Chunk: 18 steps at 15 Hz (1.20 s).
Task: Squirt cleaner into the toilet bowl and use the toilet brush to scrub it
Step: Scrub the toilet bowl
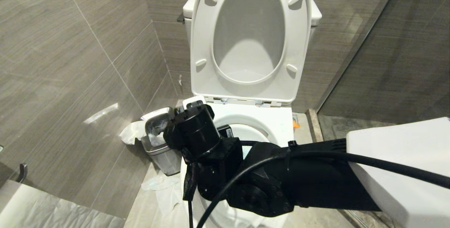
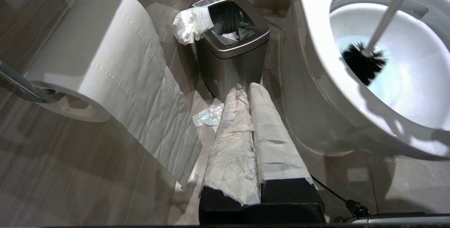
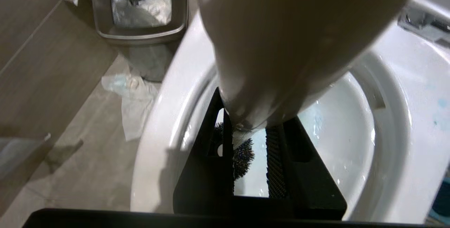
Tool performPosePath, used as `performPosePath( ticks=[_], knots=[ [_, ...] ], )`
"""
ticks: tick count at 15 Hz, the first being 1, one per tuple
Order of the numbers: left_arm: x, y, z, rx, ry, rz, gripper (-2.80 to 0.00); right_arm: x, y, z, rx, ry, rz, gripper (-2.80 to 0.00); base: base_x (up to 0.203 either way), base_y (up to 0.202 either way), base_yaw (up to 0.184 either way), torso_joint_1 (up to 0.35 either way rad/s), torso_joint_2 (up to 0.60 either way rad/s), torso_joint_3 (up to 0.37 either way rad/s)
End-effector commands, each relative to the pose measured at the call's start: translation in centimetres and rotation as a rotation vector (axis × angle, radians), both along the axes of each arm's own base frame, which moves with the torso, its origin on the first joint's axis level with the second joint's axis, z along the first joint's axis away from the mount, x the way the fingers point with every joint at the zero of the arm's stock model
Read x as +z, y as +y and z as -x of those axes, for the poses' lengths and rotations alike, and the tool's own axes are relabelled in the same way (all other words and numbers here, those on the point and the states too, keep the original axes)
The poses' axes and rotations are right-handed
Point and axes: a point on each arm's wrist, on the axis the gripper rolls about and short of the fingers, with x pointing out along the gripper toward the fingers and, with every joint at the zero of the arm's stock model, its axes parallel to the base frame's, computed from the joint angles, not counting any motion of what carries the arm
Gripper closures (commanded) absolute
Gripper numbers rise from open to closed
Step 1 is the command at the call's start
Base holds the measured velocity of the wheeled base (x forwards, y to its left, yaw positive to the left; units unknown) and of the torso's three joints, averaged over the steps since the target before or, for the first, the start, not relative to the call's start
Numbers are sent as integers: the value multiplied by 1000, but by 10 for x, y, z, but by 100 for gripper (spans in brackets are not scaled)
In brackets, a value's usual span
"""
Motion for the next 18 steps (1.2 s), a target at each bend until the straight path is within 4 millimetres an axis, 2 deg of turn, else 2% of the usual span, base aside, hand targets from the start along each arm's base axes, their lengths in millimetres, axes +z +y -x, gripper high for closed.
performPosePath(
  ticks=[1,5,8,12,18],
  knots=[
    [0,0,0,0,1,0,0,13,-15,14,3,3,-8,0,0,0,0,0,0,0],
    [0,0,0,0,1,0,0,16,-49,36,-7,41,-4,0,0,0,0,0,0,0],
    [0,0,0,0,2,1,0,15,-69,43,-29,63,-5,0,0,0,0,0,0,0],
    [0,0,0,0,2,0,0,13,-89,34,-113,64,-13,0,0,0,0,0,0,0],
    [0,0,0,0,2,1,0,10,-108,1,-211,66,-12,0,0,0,0,0,0,0]
  ],
)
